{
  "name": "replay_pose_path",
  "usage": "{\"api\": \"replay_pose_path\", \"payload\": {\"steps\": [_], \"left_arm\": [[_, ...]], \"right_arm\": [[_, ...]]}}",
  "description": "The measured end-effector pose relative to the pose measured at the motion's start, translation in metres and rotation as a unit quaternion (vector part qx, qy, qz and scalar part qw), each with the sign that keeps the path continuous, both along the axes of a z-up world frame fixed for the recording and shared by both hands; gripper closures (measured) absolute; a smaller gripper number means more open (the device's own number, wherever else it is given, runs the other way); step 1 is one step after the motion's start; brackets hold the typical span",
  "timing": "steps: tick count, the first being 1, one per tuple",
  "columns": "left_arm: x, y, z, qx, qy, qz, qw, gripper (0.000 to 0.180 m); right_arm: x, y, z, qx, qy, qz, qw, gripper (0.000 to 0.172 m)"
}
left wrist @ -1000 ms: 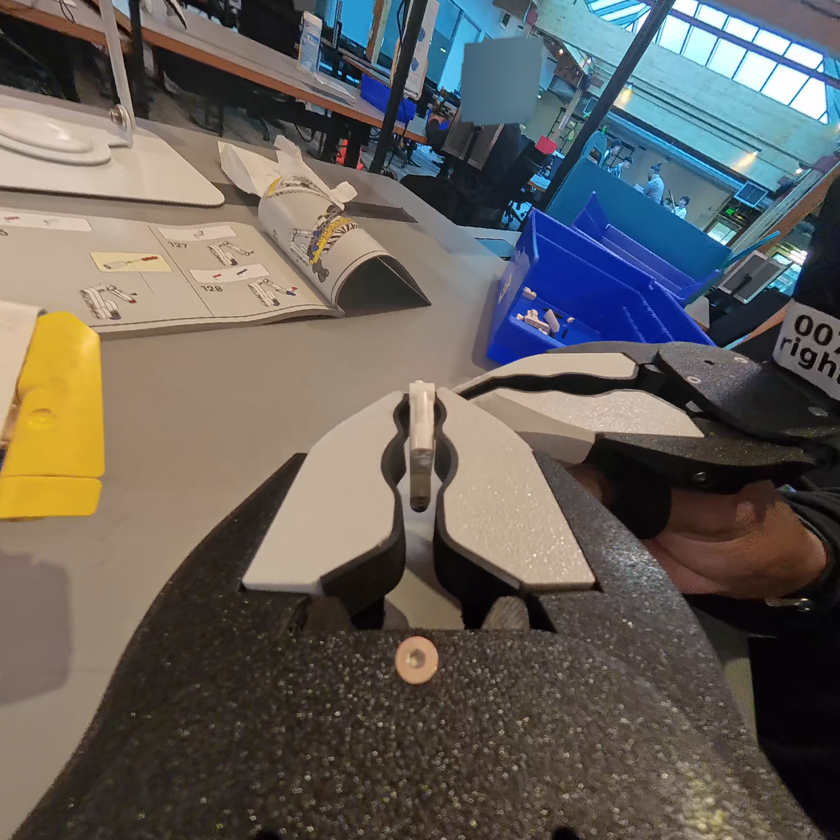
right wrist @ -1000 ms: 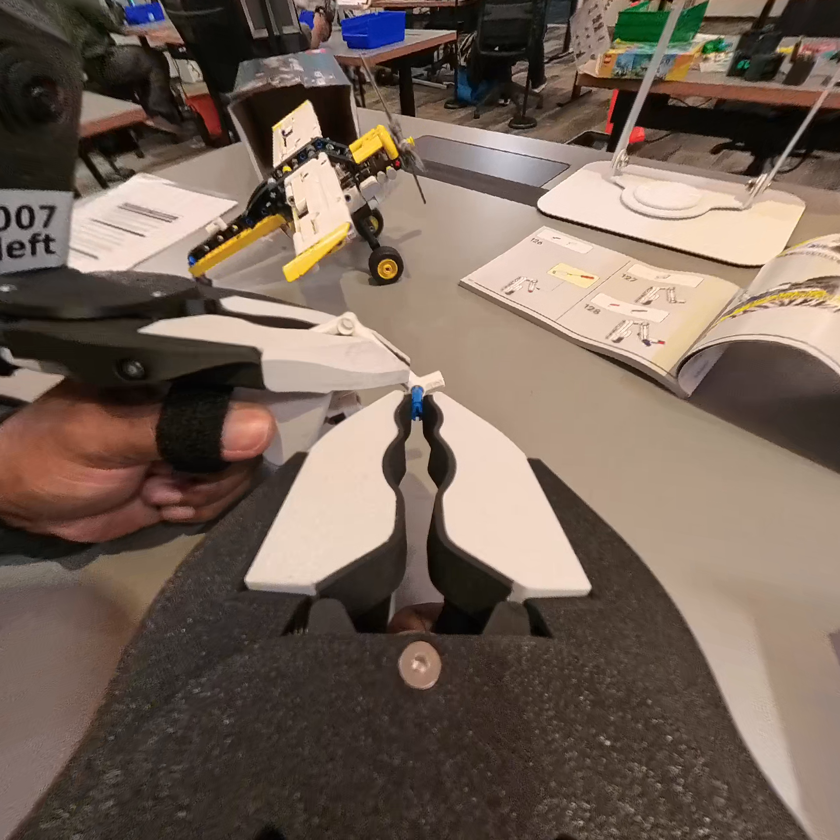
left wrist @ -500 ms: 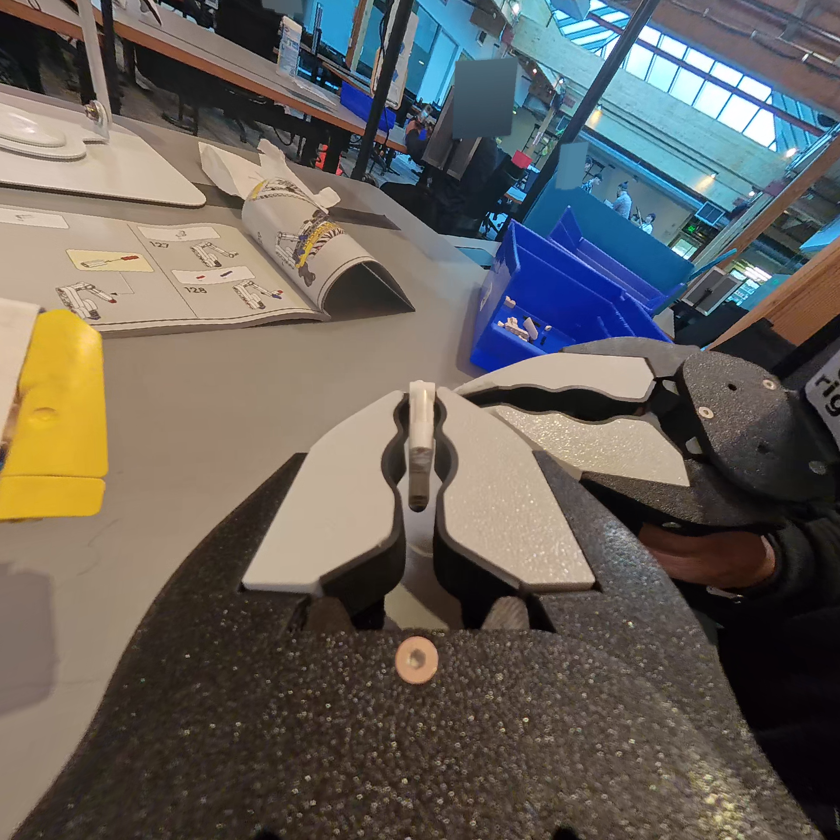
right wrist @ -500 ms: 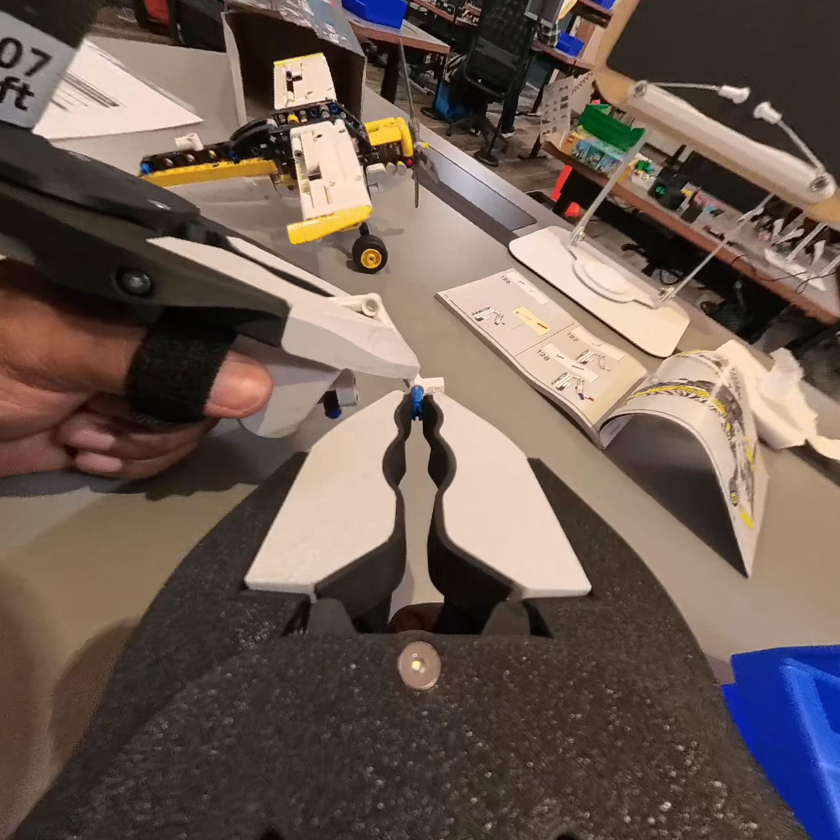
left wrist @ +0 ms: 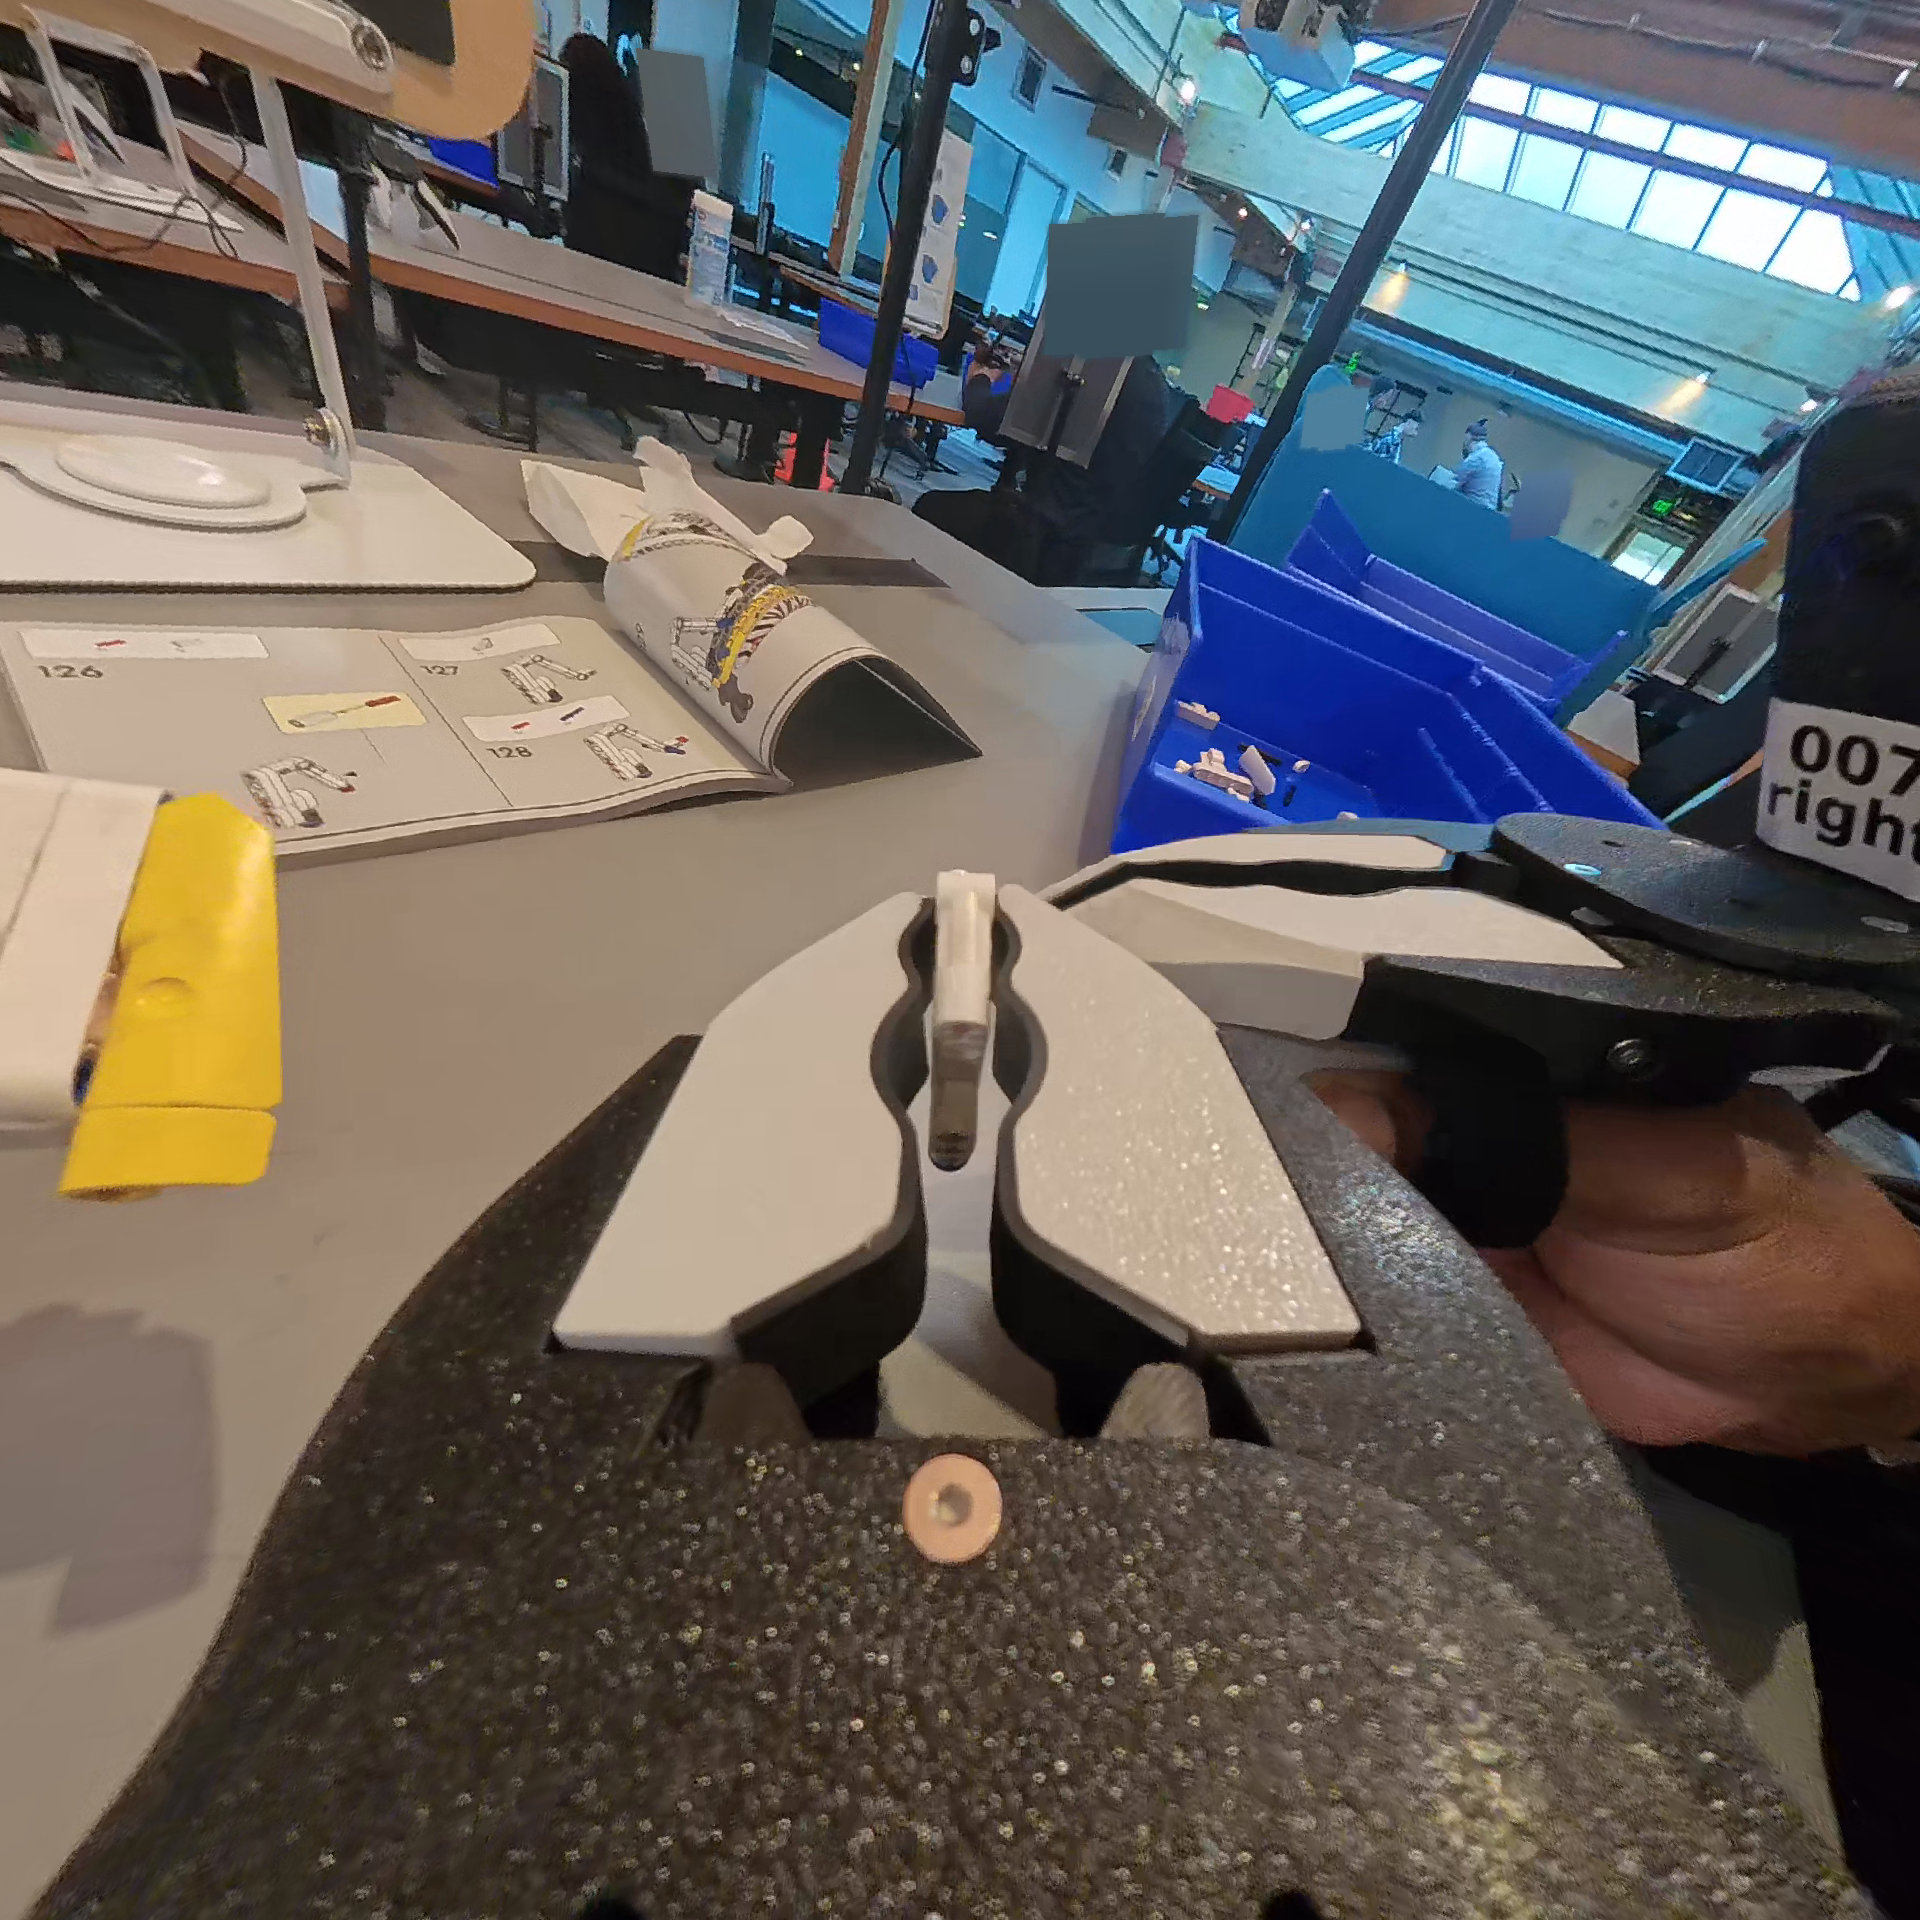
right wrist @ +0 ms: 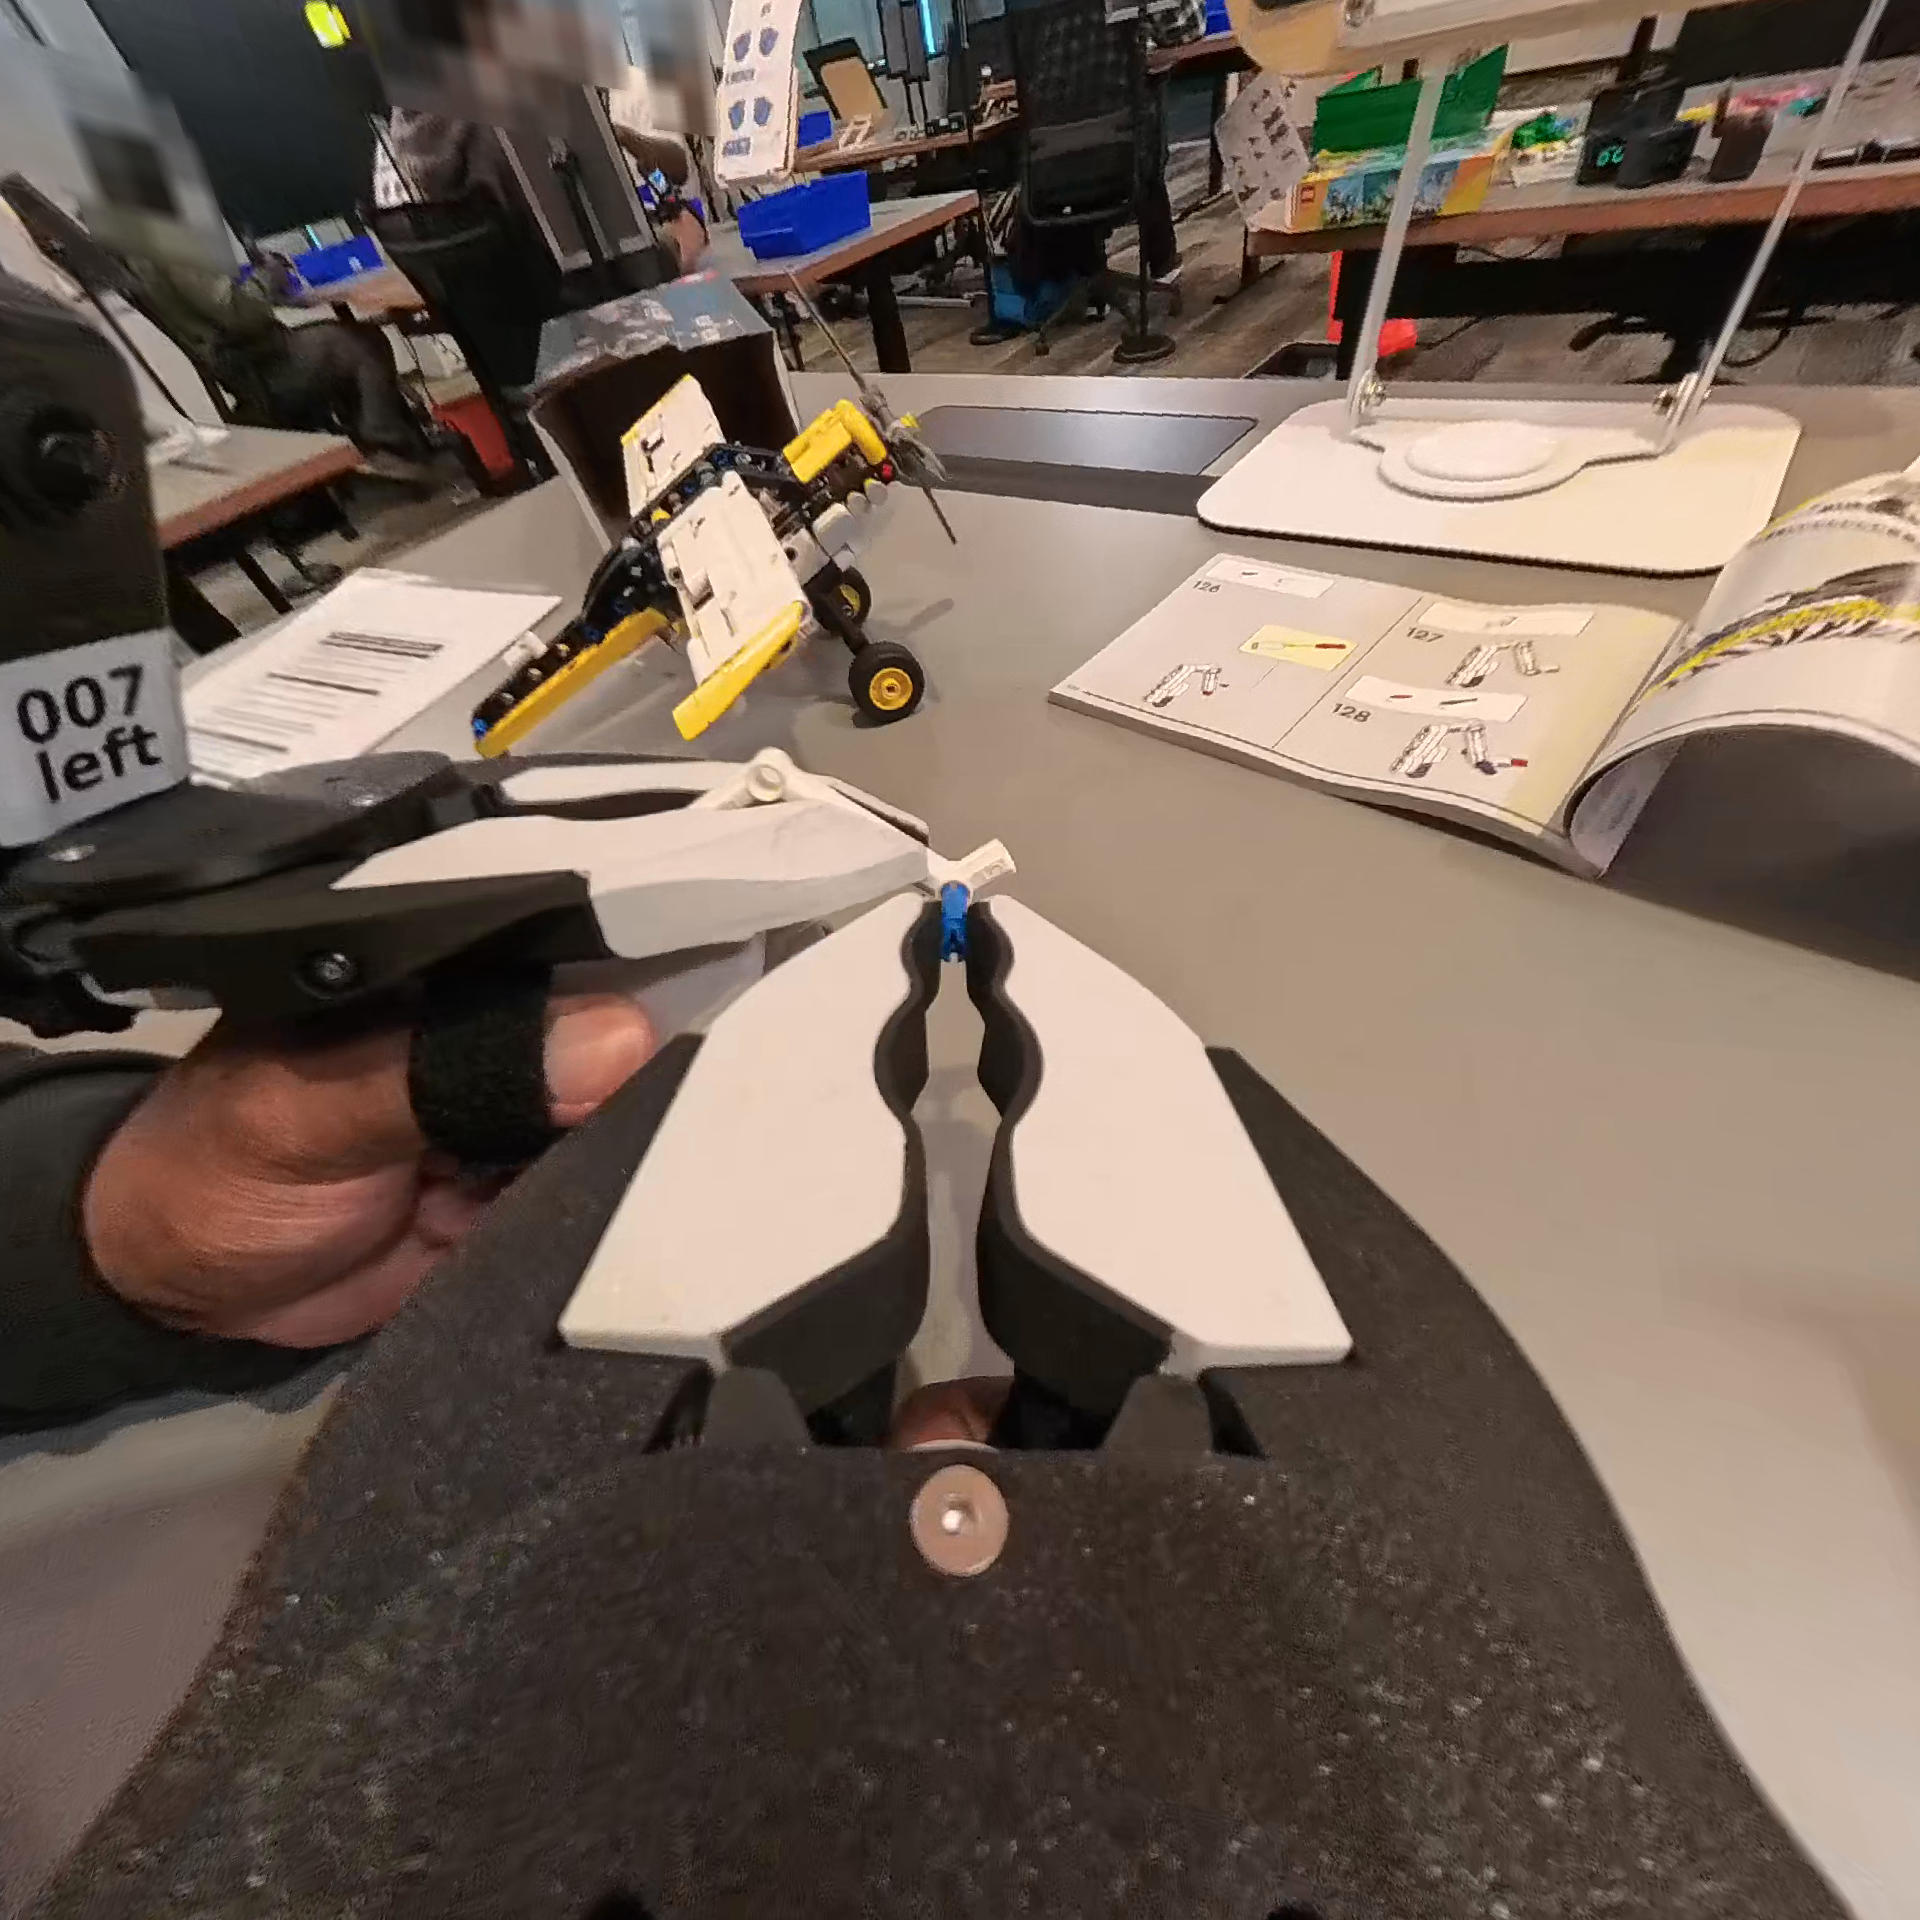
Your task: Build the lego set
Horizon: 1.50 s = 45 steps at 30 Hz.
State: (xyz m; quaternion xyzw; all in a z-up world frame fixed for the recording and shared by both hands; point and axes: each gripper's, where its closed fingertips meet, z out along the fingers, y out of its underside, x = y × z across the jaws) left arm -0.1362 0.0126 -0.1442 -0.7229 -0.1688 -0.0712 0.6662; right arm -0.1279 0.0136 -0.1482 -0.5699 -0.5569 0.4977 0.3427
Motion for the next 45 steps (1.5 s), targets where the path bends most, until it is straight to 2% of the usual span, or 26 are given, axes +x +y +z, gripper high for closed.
{"api": "replay_pose_path", "payload": {"steps": [4,8,10,20,25,35,38,45], "left_arm": [[0.000,0.000,0.001,-0.004,0.031,0.007,0.999,0.172],[0.002,-0.001,0.003,0.007,0.015,-0.006,1.000,0.172],[0.001,-0.002,0.004,0.015,-0.004,-0.010,1.000,0.172],[-0.003,-0.006,0.010,0.037,0.004,0.009,0.999,0.172],[-0.001,-0.006,0.011,0.033,0.032,0.016,0.999,0.172],[0.000,-0.006,0.013,0.028,0.073,0.029,0.997,0.172],[0.000,-0.006,0.013,0.029,0.067,0.027,0.997,0.172],[0.001,-0.007,0.015,0.047,0.024,0.000,0.999,0.172]], "right_arm": [[0.000,-0.001,0.000,0.031,0.004,-0.002,1.000,0.167],[0.001,-0.001,0.003,0.116,0.016,-0.009,0.993,0.167],[0.001,-0.002,0.004,0.130,0.021,-0.014,0.991,0.167],[-0.004,-0.005,0.009,-0.027,0.033,-0.032,0.999,0.167],[-0.002,-0.005,0.009,-0.125,0.038,-0.035,0.991,0.167],[-0.001,-0.005,0.009,-0.230,0.040,-0.034,0.972,0.167],[-0.002,-0.005,0.009,-0.208,0.044,-0.033,0.977,0.167],[0.000,-0.005,0.012,-0.049,0.056,-0.034,0.997,0.167]]}}
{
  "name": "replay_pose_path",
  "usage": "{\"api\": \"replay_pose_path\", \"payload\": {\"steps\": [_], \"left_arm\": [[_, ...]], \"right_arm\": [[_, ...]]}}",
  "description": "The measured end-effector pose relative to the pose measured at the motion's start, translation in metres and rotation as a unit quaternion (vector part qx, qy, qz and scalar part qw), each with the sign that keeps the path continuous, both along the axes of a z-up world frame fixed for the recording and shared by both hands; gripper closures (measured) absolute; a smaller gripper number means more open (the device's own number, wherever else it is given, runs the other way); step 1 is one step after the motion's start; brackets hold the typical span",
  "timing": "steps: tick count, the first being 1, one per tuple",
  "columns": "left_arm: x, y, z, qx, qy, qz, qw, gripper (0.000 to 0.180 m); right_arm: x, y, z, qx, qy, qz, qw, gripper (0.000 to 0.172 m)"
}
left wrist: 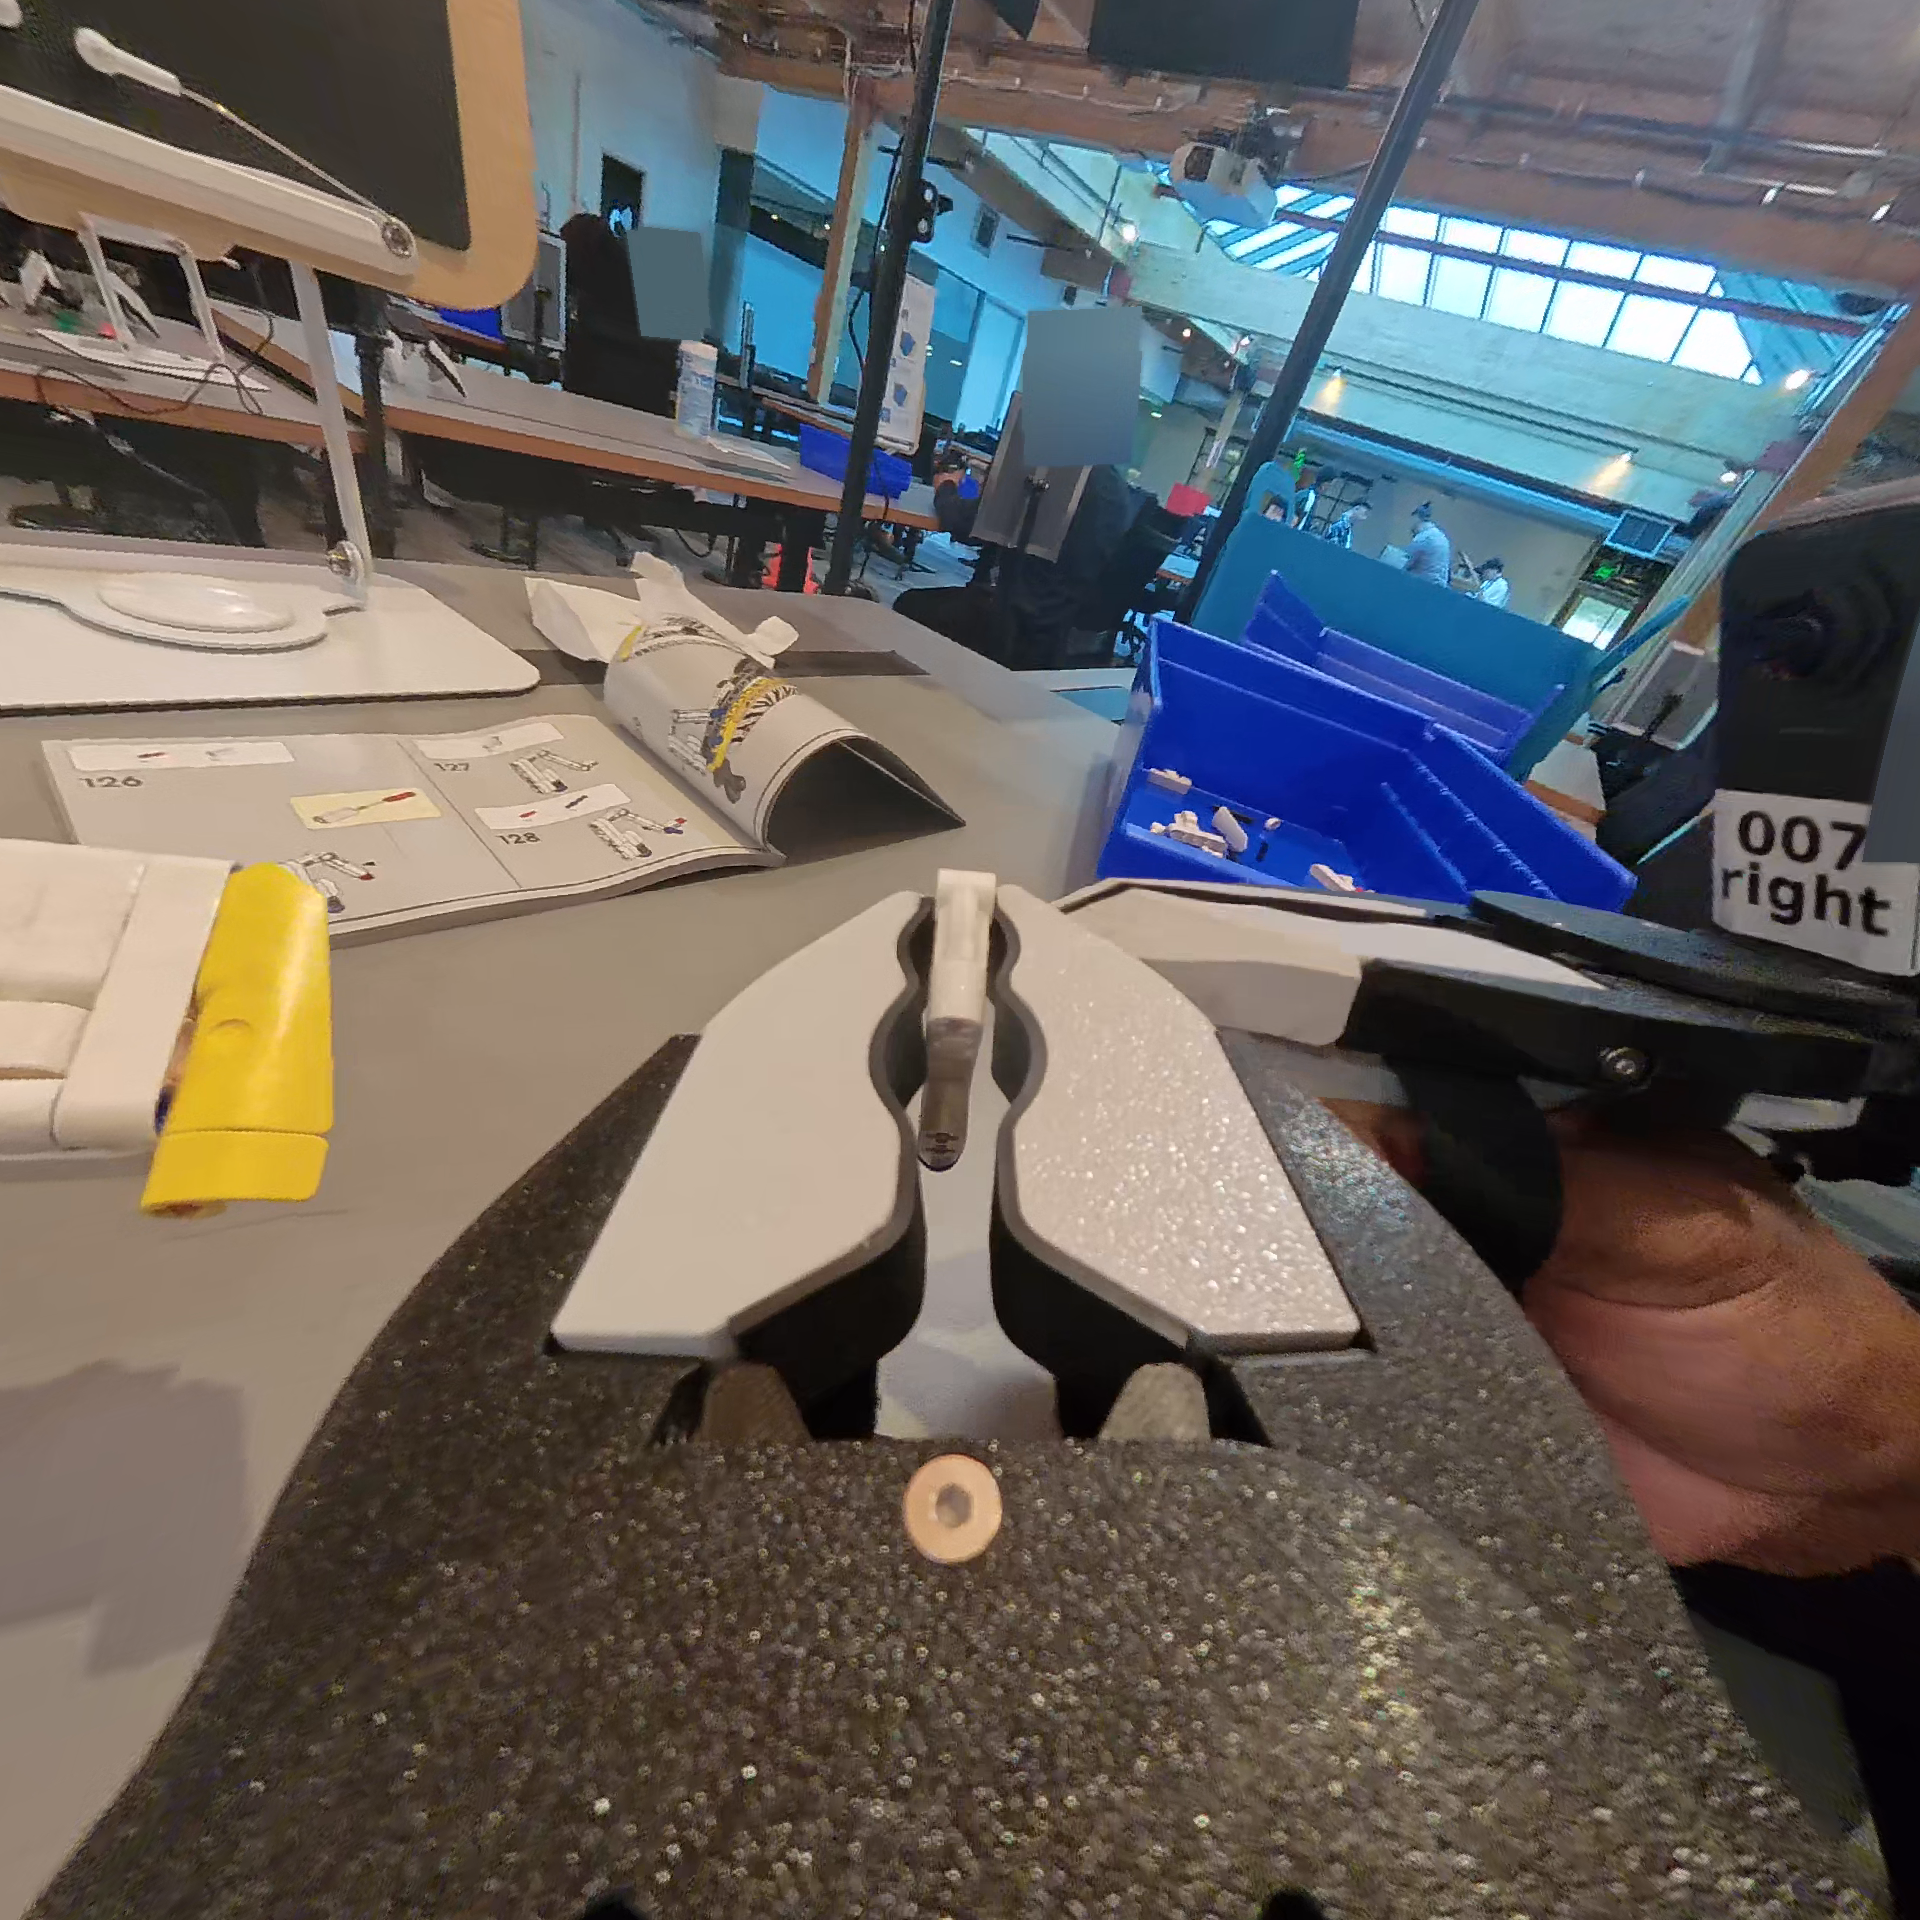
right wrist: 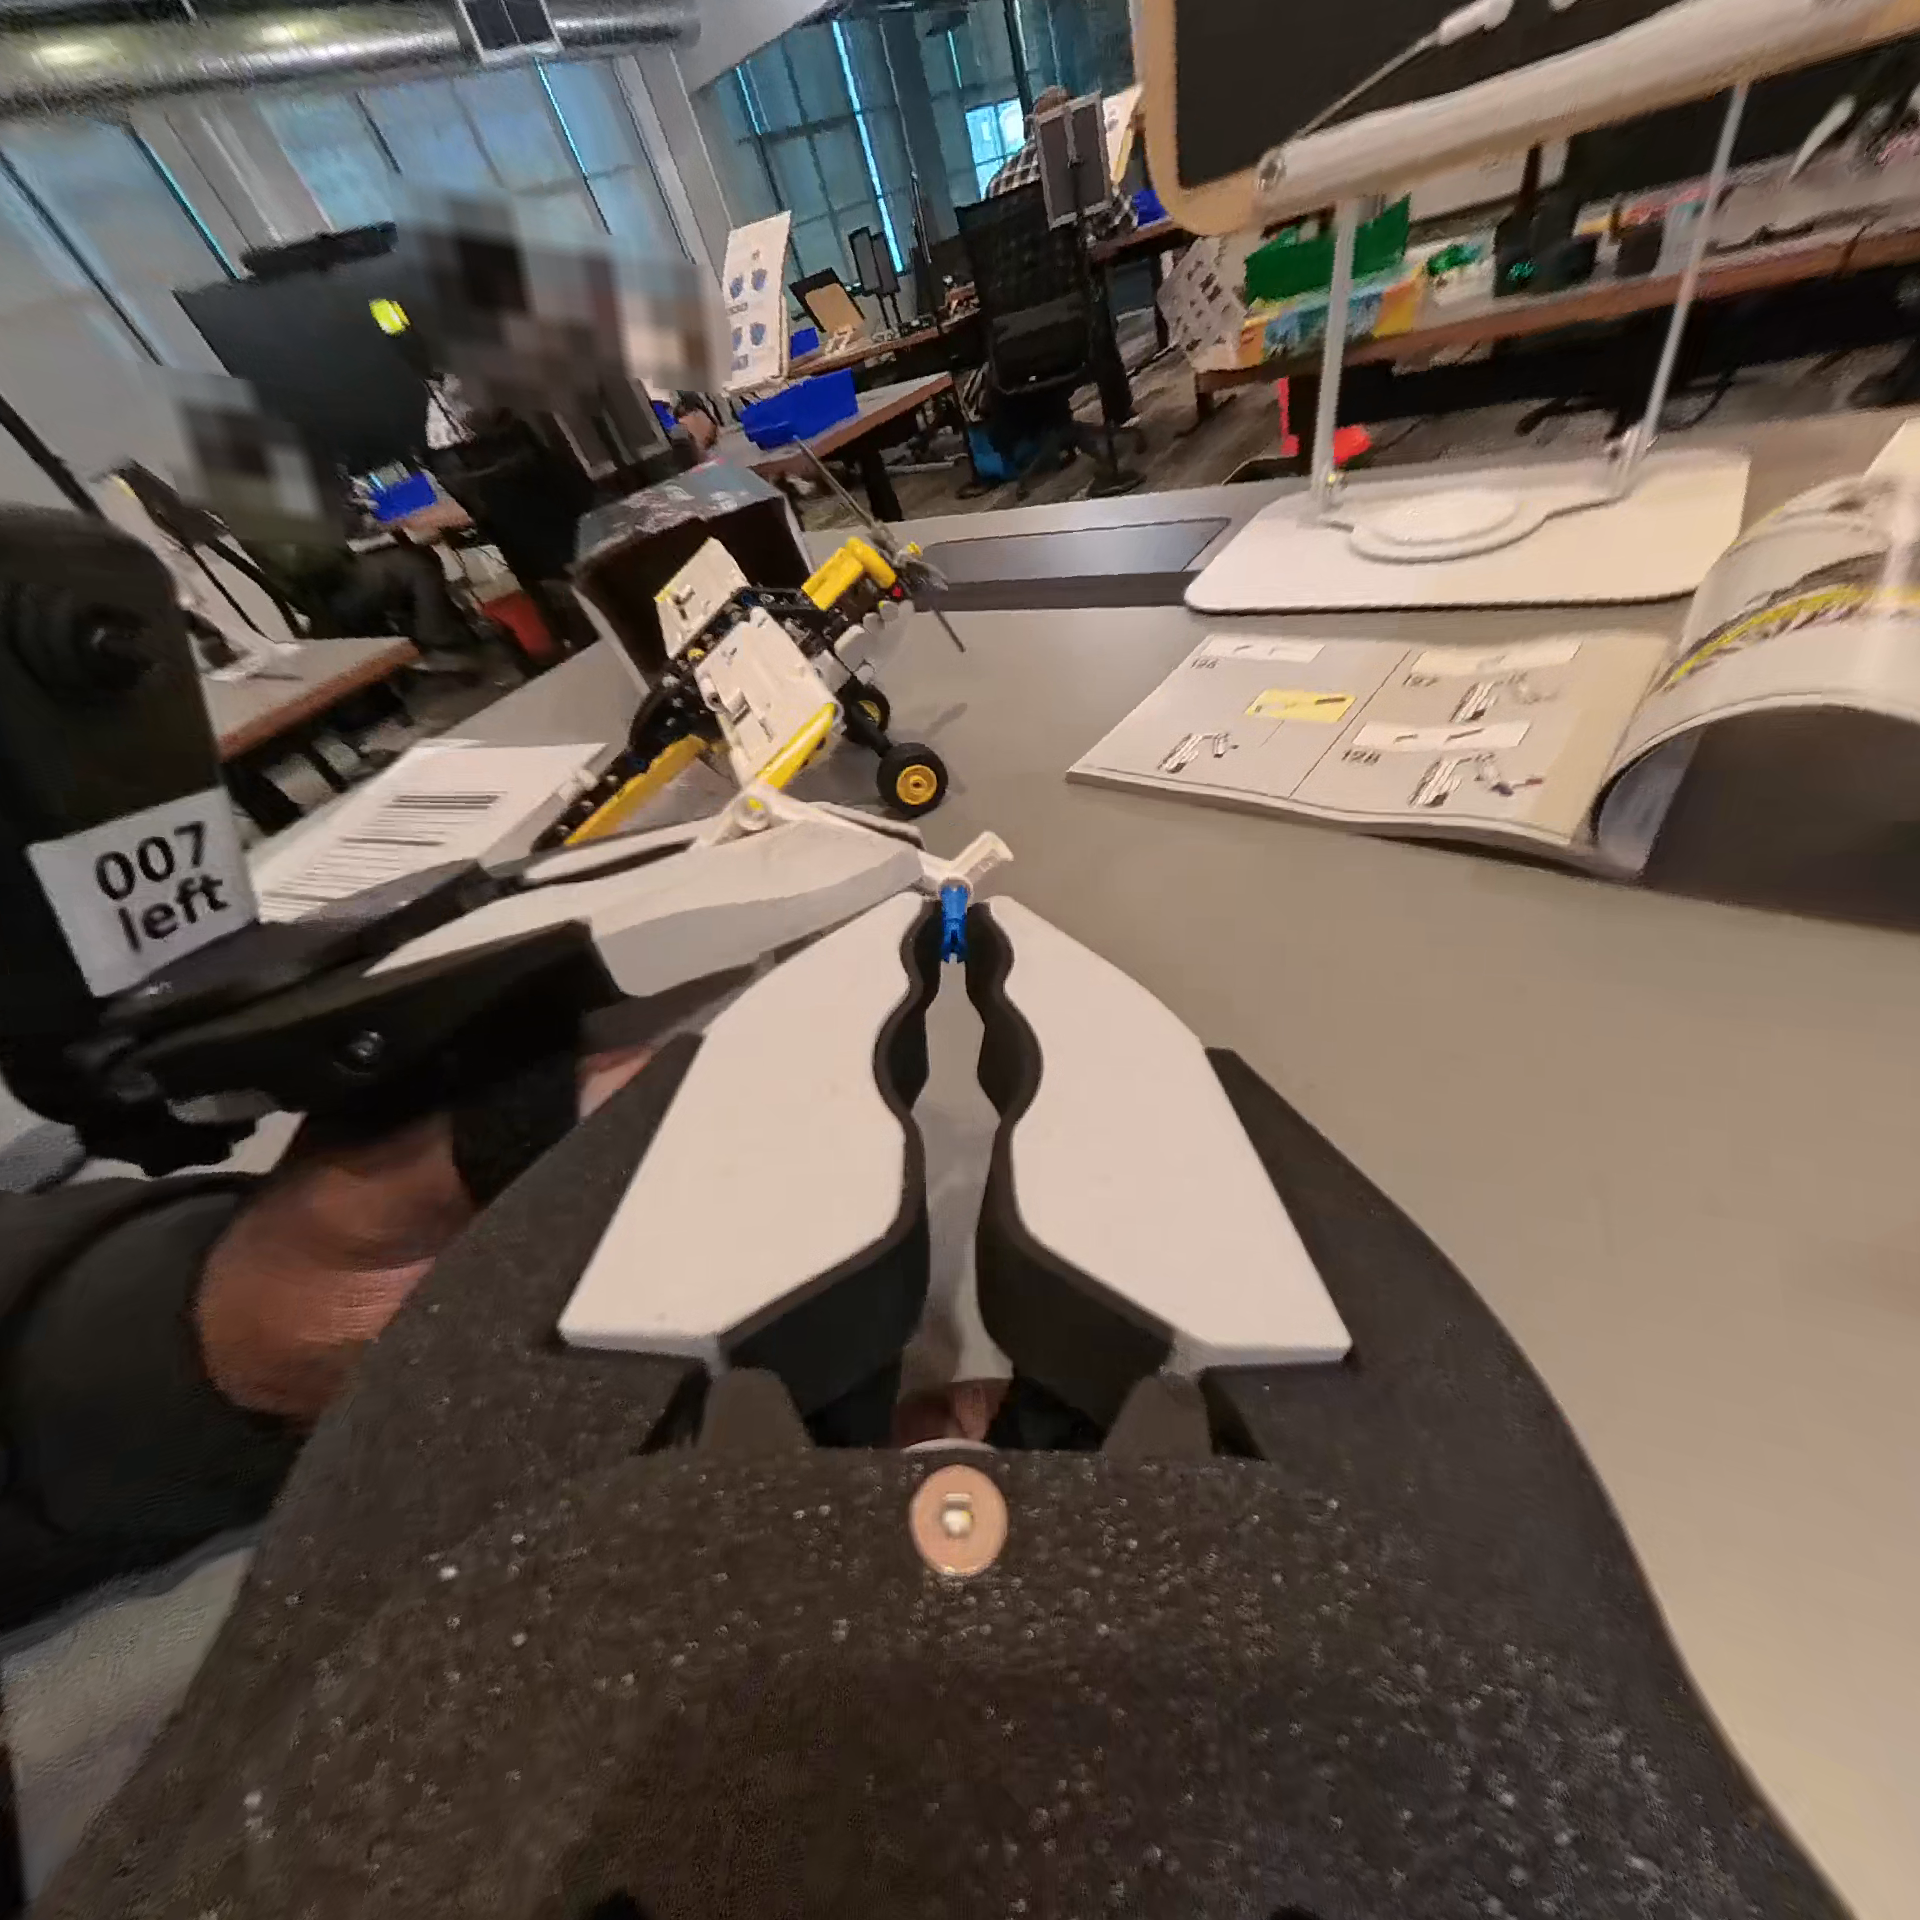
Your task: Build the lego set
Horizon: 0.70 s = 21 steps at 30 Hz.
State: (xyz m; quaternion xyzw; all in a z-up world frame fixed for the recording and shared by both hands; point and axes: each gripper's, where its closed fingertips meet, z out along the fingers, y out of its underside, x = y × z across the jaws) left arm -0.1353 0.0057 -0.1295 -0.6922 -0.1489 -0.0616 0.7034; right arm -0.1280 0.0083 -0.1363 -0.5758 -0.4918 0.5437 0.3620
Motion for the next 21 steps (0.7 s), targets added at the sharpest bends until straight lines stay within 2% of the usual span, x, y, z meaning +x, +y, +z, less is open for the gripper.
{"api": "replay_pose_path", "payload": {"steps": [2,5,12,15,21], "left_arm": [[-0.0003,-0.0009,0.0006,0.002,0.004,0.003,1.000,0.172],[0.0000,-0.0015,0.0018,0.005,0.014,0.006,1.000,0.172],[0.0013,-0.0023,0.0038,0.000,0.061,0.023,0.998,0.172],[0.0059,-0.0013,0.0041,-0.003,0.078,0.021,0.997,0.172],[0.0062,-0.0004,0.0034,0.001,0.058,0.005,0.998,0.172]], "right_arm": [[-0.0005,-0.0008,0.0005,-0.018,0.002,-0.001,1.000,0.167],[-0.0005,-0.0007,0.0020,-0.090,0.007,0.003,0.996,0.167],[0.0001,-0.0009,0.0033,-0.236,0.017,0.012,0.971,0.167],[-0.0012,-0.0010,0.0027,-0.207,0.022,0.009,0.978,0.167],[-0.0011,0.0001,0.0032,-0.140,0.024,0.001,0.990,0.167]]}}
